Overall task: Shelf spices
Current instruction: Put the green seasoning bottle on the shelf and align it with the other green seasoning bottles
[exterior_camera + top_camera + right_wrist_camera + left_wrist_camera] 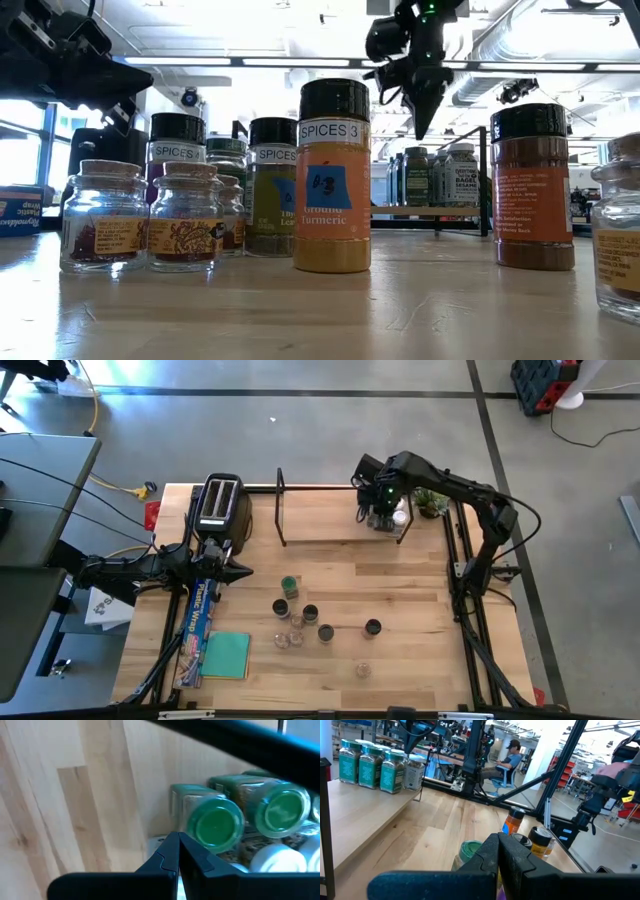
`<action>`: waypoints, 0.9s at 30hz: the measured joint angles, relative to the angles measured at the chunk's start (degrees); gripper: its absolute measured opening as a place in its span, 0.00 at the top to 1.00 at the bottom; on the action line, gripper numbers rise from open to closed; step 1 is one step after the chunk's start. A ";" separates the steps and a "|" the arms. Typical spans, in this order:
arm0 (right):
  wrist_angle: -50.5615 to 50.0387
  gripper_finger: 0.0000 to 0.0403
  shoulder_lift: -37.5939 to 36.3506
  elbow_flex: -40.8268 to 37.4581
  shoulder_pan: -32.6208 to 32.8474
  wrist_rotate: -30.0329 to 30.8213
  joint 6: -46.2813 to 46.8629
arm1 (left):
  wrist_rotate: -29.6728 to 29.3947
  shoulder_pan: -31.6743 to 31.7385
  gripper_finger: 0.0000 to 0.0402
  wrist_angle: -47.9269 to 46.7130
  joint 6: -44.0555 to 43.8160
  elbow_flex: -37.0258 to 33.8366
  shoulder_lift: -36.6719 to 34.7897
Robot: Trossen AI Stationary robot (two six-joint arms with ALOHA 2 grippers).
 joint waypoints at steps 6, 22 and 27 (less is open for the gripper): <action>0.04 1.00 0.00 0.00 -0.88 0.28 -3.62 | 0.00 0.01 1.00 0.00 -0.01 -0.01 0.01; -0.15 1.00 0.35 -2.96 -0.35 -1.43 -6.64 | 0.00 0.00 1.00 0.00 0.00 0.01 0.00; 1.03 1.00 0.35 -4.34 -0.01 2.91 -6.61 | 0.00 0.00 1.00 0.00 -0.02 0.01 0.00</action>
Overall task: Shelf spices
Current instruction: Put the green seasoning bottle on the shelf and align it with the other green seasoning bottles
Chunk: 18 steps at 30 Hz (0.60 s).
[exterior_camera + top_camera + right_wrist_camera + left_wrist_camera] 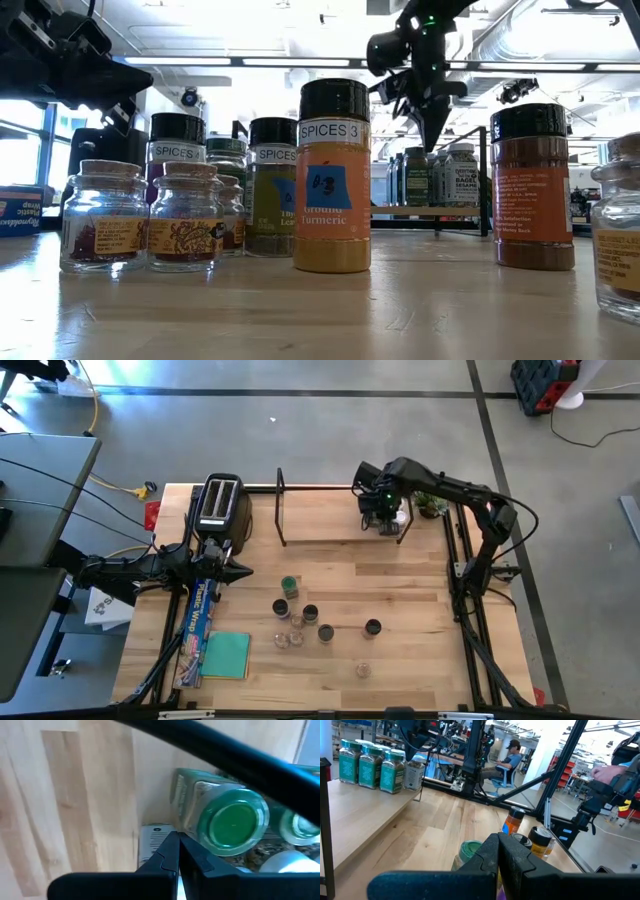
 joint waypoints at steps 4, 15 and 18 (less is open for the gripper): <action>1.78 1.00 0.00 -0.01 -0.10 0.66 0.03 | 0.00 0.00 1.00 0.00 0.01 0.00 0.02; -1.15 1.00 -0.19 1.92 0.97 2.91 6.29 | 0.00 0.00 1.00 0.00 0.02 0.00 0.02; -2.88 1.00 -1.06 3.93 3.19 1.93 8.46 | 0.00 0.00 1.00 0.00 0.00 -0.02 0.00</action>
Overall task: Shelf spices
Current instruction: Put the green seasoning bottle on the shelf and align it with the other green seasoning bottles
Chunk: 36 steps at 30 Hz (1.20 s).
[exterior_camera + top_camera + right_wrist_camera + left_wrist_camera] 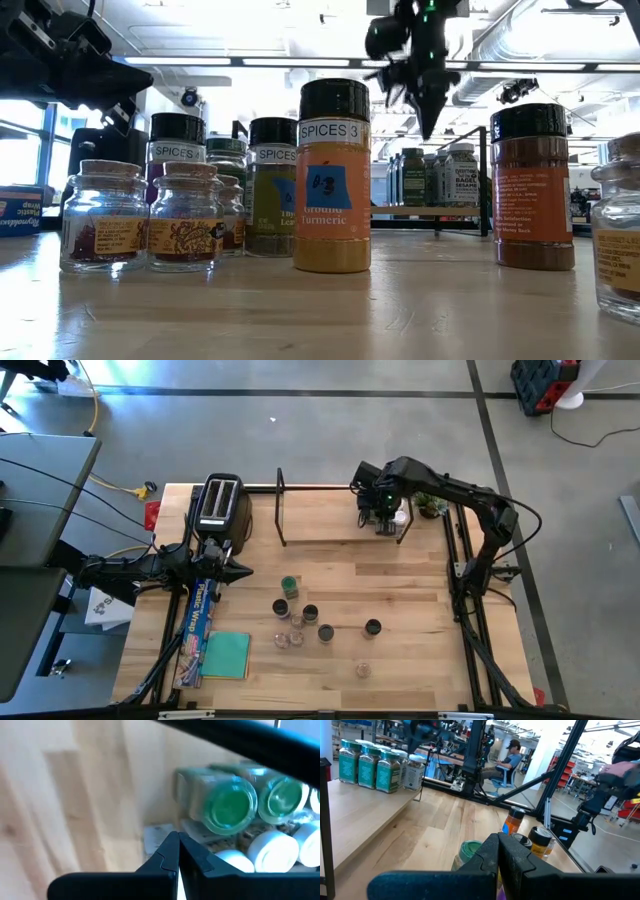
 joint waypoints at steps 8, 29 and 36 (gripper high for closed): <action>15.74 1.00 -2.07 2.01 8.66 -28.06 11.69 | 0.00 0.00 1.00 -0.02 0.02 0.02 0.02; 51.95 0.40 11.24 1.82 23.08 -27.86 18.25 | 0.00 0.02 1.00 -0.02 0.00 0.00 0.02; 53.09 0.25 15.35 1.83 23.40 -27.42 16.49 | 0.01 0.01 1.00 -0.01 0.02 0.01 0.00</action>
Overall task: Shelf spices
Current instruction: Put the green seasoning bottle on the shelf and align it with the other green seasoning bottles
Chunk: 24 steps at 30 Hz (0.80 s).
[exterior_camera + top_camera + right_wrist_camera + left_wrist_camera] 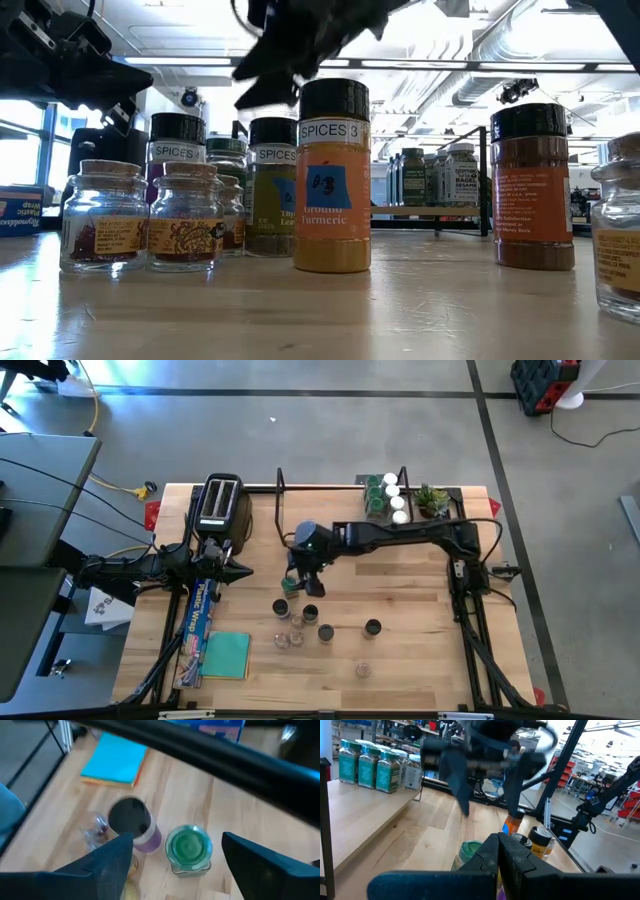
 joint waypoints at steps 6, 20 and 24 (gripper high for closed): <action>0.82 0.24 2.62 0.00 0.05 0.08 -4.35 | -0.01 -0.01 1.00 -0.01 -0.01 -0.01 0.00; 4.63 0.24 8.26 0.06 0.68 2.94 -5.92 | -0.01 -0.01 1.00 -0.03 -0.02 -0.01 0.02; 5.95 0.27 9.34 0.07 1.04 2.92 -5.09 | -0.01 -0.01 1.00 -0.01 0.00 -0.01 0.00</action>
